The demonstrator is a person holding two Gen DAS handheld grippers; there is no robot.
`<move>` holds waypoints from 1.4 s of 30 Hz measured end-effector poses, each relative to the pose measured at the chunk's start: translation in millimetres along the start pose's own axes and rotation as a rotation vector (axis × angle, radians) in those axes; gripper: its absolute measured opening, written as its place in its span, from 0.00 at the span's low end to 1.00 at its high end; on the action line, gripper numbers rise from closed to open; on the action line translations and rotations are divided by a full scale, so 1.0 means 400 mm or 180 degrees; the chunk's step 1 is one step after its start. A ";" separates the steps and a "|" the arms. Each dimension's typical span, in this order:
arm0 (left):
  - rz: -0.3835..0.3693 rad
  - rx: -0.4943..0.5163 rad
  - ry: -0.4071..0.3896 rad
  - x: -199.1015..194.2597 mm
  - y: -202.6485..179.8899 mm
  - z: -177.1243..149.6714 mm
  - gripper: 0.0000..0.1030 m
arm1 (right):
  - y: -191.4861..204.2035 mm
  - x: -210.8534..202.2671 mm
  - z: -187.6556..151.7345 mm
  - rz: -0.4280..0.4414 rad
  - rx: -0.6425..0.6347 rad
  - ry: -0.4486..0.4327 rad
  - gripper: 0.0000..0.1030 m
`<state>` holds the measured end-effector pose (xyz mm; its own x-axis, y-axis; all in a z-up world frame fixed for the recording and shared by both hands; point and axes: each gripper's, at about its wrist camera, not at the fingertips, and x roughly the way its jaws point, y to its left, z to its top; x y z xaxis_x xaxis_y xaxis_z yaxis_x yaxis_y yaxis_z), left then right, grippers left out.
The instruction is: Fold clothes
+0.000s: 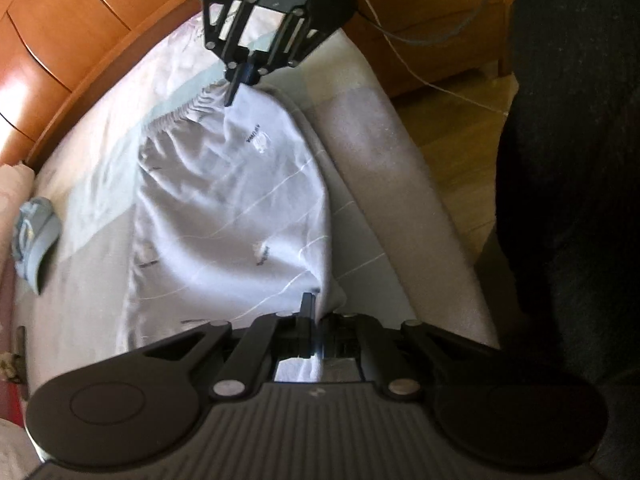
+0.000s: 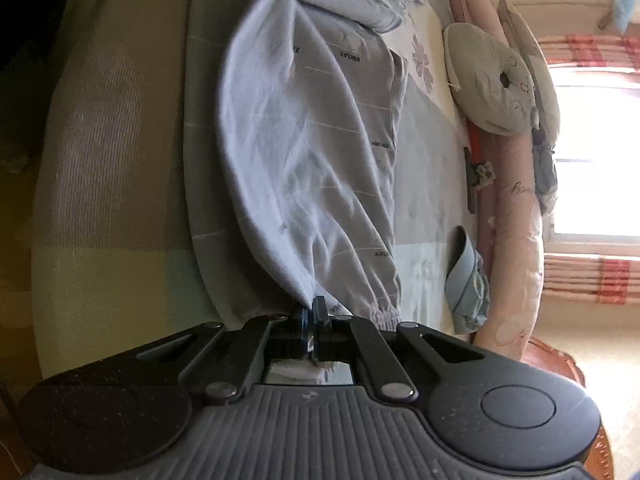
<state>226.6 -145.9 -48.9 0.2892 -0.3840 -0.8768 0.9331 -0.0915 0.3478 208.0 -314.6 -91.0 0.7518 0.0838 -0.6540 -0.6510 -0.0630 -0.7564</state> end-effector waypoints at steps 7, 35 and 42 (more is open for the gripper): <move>-0.0226 -0.0522 -0.0060 -0.019 0.050 -0.014 0.02 | -0.015 -0.026 -0.001 0.0206 0.0857 0.0103 0.15; -0.0324 -0.2714 -0.0676 0.009 0.240 -0.098 0.26 | -0.122 0.041 -0.241 0.0488 0.6463 -0.0211 0.05; -0.0736 -0.2724 -0.0669 0.055 0.200 -0.074 0.26 | -0.163 0.008 -0.272 0.0244 0.6355 -0.0148 0.05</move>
<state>313.8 -134.7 -50.3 0.1084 -0.6082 -0.7864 0.8272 0.4939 -0.2680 264.2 -418.3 -44.7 0.7404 0.1584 -0.6533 0.1237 0.9231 0.3640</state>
